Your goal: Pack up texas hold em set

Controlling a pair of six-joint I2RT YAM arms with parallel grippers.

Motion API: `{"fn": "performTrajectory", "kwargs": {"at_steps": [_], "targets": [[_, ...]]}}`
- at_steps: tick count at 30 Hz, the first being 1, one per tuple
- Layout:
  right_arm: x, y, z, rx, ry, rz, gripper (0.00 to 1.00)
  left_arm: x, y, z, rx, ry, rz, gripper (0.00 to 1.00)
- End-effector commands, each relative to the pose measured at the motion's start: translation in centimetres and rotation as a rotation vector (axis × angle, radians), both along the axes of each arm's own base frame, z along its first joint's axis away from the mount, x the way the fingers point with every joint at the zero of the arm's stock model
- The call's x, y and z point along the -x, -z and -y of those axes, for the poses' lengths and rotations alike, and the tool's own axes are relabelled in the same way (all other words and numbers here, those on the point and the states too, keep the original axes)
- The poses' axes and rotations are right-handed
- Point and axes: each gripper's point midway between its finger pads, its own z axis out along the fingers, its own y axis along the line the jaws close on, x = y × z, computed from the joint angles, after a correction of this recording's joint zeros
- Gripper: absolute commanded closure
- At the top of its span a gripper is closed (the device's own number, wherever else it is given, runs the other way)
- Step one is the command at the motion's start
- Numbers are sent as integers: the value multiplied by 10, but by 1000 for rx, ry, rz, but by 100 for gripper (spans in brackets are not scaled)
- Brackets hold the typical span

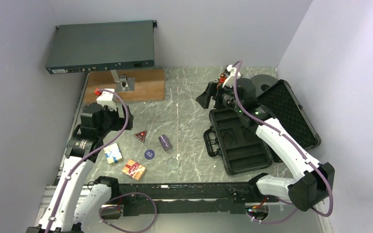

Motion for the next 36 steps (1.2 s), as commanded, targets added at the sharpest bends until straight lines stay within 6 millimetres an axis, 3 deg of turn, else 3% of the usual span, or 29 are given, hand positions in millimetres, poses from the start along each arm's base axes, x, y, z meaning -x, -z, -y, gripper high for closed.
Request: {"fn": "performTrajectory", "kwargs": {"at_steps": [1,9,20,26,36], "targets": [[8,-6,-23,82,-53,23,0,-1,-18,-22,-33,-121,61,3],[31,19,-81,174,-123,-89,0,5,-23,-55,-83,-309,69,3],[62,95,-154,358,-204,-269,4,14,-31,-75,-99,-418,102,2],[81,123,-173,425,-369,-220,5,16,-31,-77,-100,-430,106,2],[82,164,-183,567,-501,-156,7,18,-34,-81,-101,-452,116,3]]}}
